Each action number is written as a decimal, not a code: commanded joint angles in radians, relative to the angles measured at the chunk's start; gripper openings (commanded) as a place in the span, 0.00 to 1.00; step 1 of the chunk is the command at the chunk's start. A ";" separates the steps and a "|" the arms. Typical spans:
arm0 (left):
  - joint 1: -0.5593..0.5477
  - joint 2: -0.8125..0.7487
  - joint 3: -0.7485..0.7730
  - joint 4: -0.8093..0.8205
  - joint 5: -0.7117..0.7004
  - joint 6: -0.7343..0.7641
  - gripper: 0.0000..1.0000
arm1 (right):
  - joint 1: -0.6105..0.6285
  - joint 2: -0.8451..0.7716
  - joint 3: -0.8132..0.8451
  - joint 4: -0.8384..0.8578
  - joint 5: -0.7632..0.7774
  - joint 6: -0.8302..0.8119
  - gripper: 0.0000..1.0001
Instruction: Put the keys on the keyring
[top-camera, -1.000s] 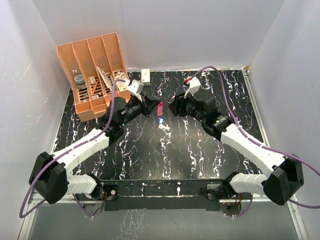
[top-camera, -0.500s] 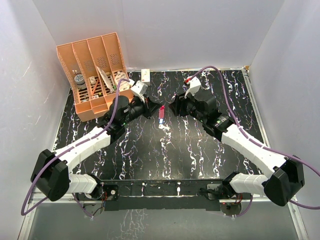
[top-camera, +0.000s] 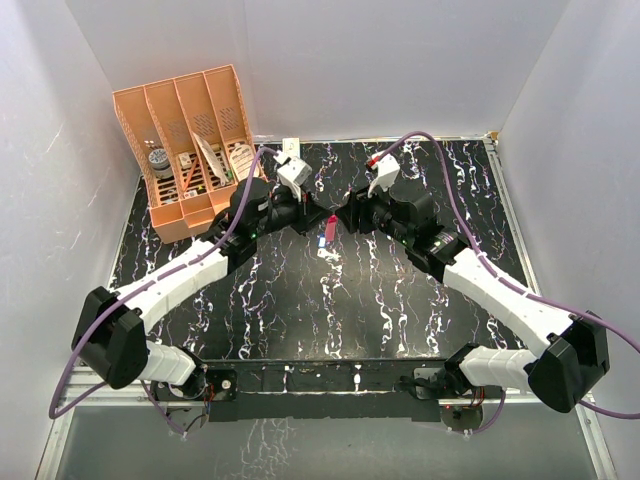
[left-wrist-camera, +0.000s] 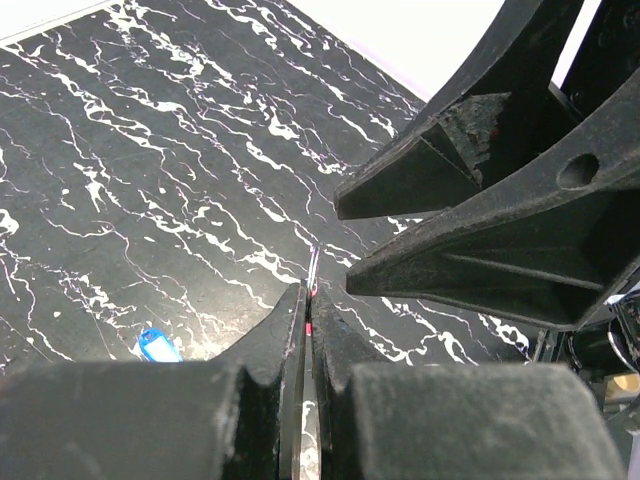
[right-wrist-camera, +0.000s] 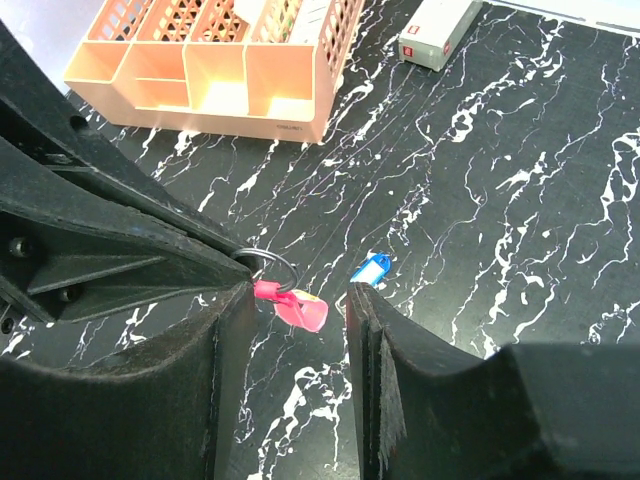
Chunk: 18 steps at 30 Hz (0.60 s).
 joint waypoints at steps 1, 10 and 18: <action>0.004 -0.002 0.090 -0.120 0.077 0.082 0.00 | -0.002 -0.011 0.070 0.043 -0.016 -0.051 0.40; 0.023 -0.025 0.116 -0.281 0.156 0.347 0.00 | -0.002 -0.112 0.025 0.033 -0.042 -0.226 0.41; 0.156 -0.002 0.134 -0.328 0.476 0.457 0.00 | -0.003 -0.136 0.063 -0.059 -0.144 -0.325 0.42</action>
